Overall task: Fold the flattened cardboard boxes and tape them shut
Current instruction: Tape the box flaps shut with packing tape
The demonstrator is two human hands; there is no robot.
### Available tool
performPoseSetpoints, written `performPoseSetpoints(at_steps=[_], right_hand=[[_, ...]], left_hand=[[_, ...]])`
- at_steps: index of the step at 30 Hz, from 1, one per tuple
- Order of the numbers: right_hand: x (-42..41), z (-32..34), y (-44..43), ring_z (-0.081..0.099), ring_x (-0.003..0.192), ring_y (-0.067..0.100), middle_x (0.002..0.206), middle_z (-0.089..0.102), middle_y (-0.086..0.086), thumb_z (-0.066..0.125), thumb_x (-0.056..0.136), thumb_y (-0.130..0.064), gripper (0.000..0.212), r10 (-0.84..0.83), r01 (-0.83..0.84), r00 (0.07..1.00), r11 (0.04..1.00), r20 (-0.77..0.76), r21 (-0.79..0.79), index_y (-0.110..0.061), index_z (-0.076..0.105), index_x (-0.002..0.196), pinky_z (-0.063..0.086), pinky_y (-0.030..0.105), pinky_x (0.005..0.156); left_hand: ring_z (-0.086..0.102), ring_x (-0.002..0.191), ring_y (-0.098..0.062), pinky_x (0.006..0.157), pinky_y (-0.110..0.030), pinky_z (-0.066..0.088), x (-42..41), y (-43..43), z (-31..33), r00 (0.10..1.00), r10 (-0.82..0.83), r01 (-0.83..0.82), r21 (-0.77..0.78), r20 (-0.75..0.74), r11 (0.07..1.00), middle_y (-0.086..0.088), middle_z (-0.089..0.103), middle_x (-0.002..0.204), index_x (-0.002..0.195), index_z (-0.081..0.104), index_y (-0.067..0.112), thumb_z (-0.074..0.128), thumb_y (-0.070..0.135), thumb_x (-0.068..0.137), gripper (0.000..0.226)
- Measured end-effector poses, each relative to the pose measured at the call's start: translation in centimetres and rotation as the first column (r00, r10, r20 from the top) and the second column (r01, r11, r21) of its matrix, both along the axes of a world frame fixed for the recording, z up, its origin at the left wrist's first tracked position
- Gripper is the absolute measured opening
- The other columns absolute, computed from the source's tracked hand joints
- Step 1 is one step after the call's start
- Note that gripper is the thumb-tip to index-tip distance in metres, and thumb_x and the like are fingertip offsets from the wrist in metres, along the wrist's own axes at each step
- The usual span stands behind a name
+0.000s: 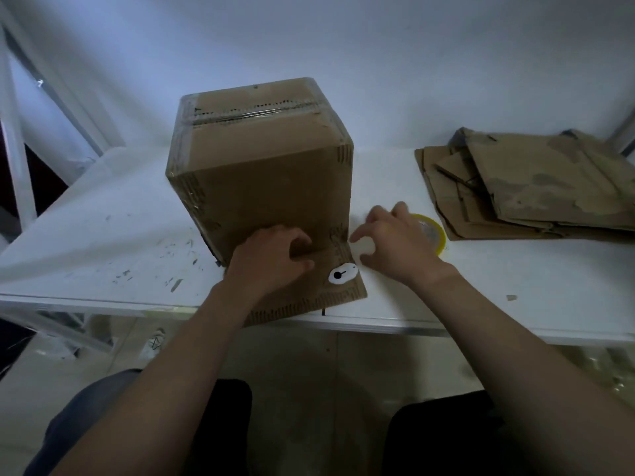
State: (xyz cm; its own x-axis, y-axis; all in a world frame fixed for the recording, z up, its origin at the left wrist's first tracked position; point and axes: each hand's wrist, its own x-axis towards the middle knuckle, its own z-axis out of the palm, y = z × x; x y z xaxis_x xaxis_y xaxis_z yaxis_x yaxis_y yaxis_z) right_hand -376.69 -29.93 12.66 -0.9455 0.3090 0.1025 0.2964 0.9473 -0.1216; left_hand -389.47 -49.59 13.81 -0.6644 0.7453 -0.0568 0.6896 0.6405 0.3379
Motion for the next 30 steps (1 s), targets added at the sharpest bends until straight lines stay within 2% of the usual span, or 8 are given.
performPoseSetpoints(at_steps=[3, 6, 13, 17, 20, 24, 27, 30], right_hand=[[-0.7, -0.4, -1.7, 0.030, 0.098, 0.019, 0.114, 0.061, -0.013, 0.070, 0.087, -0.038, 0.030, 0.235, -0.234, 0.968, 0.972, 0.090, -0.028, -0.040, 0.069, 0.116, 0.034, 0.036, 0.078], [-0.9, -1.5, -1.9, 0.031, 0.099, 0.018, 0.112, 0.066, -0.014, 0.069, 0.089, -0.037, 0.032, 0.266, -0.266, 0.952, 0.964, 0.149, -0.023, -0.042, 0.068, 0.120, 0.025, 0.031, 0.075], [0.7, -1.9, -0.4, 0.042, 0.125, 0.033, 0.103, 0.071, 0.004, 0.067, 0.088, -0.039, 0.023, -0.122, 0.099, 0.977, 0.986, 0.174, 0.135, -0.025, 0.073, 0.106, 0.040, 0.045, 0.096], [0.9, -2.1, -0.4, 0.042, 0.127, 0.034, 0.106, 0.070, 0.006, 0.064, 0.091, -0.041, 0.027, -0.173, 0.149, 0.965, 0.980, 0.195, 0.134, -0.023, 0.076, 0.106, 0.047, 0.045, 0.096], [0.4, 0.0, -0.9, 0.052, 0.114, 0.031, 0.108, 0.068, 0.004, 0.062, 0.095, -0.041, 0.026, -0.175, 0.174, 0.983, 0.984, -0.064, -0.024, -0.024, 0.074, 0.110, 0.049, 0.040, 0.084], [-1.0, 4.9, -2.1, 0.056, 0.106, 0.020, 0.119, 0.060, 0.001, 0.051, 0.101, -0.040, 0.031, -0.277, 0.152, 0.825, 0.948, -0.494, -0.278, -0.021, 0.059, 0.123, 0.045, 0.032, 0.076], [-3.2, 8.5, -2.6, 0.049, 0.126, 0.025, 0.143, 0.049, 0.004, 0.043, 0.103, -0.045, 0.046, -0.280, 0.122, 0.821, 0.937, -0.497, -0.327, -0.024, 0.043, 0.144, 0.046, 0.040, 0.093], [-6.9, 11.3, -2.1, 0.040, 0.136, 0.034, 0.153, 0.042, 0.007, 0.038, 0.103, -0.040, 0.054, -0.276, 0.119, 0.906, 0.894, -0.322, -0.433, -0.022, 0.032, 0.153, 0.039, 0.048, 0.105]], left_hand=[[0.057, 0.112, -0.011, 0.090, -0.031, 0.047, -0.3, -0.5, -0.3, 1.000, -0.007, 0.007, -0.002, 0.012, 1.000, 0.016, 0.060, 0.123, 0.122, 0.060, 0.041, 0.068, 0.051, 0.087, 0.036], [0.059, 0.112, -0.011, 0.097, -0.040, 0.051, -0.5, -1.1, -0.5, 1.000, -0.009, 0.010, -0.009, 0.027, 1.000, 0.015, 0.061, 0.123, 0.120, 0.061, 0.043, 0.068, 0.053, 0.086, 0.036], [0.057, 0.113, -0.013, 0.098, -0.044, 0.051, -0.3, -1.9, -0.2, 1.000, -0.005, 0.005, -0.004, 0.022, 1.000, 0.015, 0.060, 0.123, 0.119, 0.060, 0.044, 0.067, 0.054, 0.086, 0.034], [0.057, 0.113, -0.012, 0.097, -0.039, 0.051, 0.3, -2.3, 0.5, 1.000, -0.012, 0.012, 0.026, -0.012, 1.000, 0.015, 0.060, 0.124, 0.121, 0.060, 0.041, 0.066, 0.053, 0.088, 0.035], [0.057, 0.114, -0.013, 0.093, -0.030, 0.047, 0.9, -3.2, 1.7, 0.990, 0.010, 0.012, 0.158, -0.142, 0.987, 0.014, 0.061, 0.124, 0.122, 0.061, 0.037, 0.066, 0.049, 0.090, 0.035], [0.053, 0.116, -0.021, 0.095, -0.026, 0.040, 1.4, -4.3, 5.0, 0.911, 0.202, 0.016, 0.520, -0.360, 0.854, 0.002, 0.062, 0.120, 0.118, 0.066, 0.024, 0.063, 0.031, 0.094, 0.025], [0.048, 0.121, -0.026, 0.100, -0.034, 0.043, 0.1, -4.2, 8.1, 0.823, 0.411, -0.056, 0.665, -0.391, 0.745, -0.004, 0.059, 0.125, 0.120, 0.064, 0.021, 0.057, 0.023, 0.097, 0.024], [0.043, 0.129, -0.030, 0.103, -0.047, 0.043, -3.2, -3.4, 10.9, 0.790, 0.551, -0.319, 0.586, -0.270, 0.745, -0.008, 0.050, 0.139, 0.137, 0.052, 0.023, 0.054, 0.028, 0.099, 0.038]])
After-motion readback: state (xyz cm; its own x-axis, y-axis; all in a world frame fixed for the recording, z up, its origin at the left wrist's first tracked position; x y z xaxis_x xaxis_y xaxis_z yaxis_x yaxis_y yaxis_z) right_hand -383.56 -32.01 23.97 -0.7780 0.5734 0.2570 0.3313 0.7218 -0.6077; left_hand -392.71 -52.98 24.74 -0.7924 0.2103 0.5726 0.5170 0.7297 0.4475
